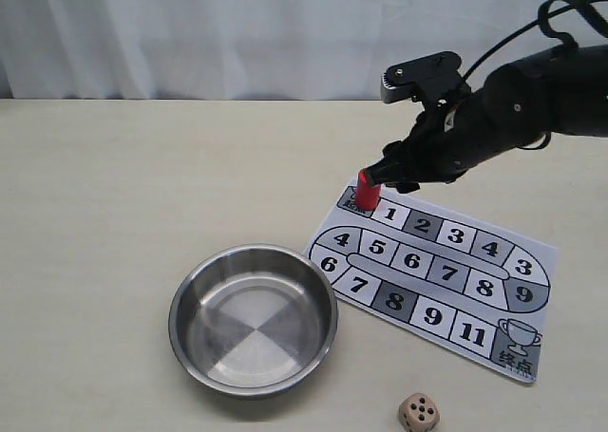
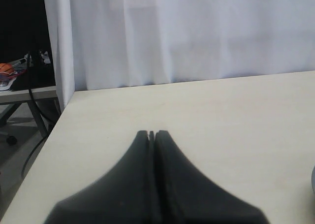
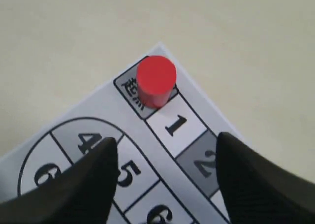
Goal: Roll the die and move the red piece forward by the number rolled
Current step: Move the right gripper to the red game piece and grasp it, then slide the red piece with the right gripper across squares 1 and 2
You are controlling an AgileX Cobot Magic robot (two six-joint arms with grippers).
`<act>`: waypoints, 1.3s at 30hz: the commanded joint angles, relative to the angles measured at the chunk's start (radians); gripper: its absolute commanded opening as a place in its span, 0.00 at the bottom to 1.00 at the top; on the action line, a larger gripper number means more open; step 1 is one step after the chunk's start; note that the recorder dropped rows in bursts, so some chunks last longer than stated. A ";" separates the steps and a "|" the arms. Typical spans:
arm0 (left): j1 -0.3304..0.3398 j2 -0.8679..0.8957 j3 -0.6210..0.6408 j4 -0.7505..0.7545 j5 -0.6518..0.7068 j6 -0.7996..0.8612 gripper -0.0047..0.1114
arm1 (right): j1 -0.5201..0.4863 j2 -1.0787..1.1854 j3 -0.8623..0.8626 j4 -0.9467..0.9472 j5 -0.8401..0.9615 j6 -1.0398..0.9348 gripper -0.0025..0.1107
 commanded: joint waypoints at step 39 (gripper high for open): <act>-0.001 -0.001 0.002 -0.003 -0.012 -0.005 0.04 | -0.019 0.354 -0.218 0.011 -0.188 -0.006 0.52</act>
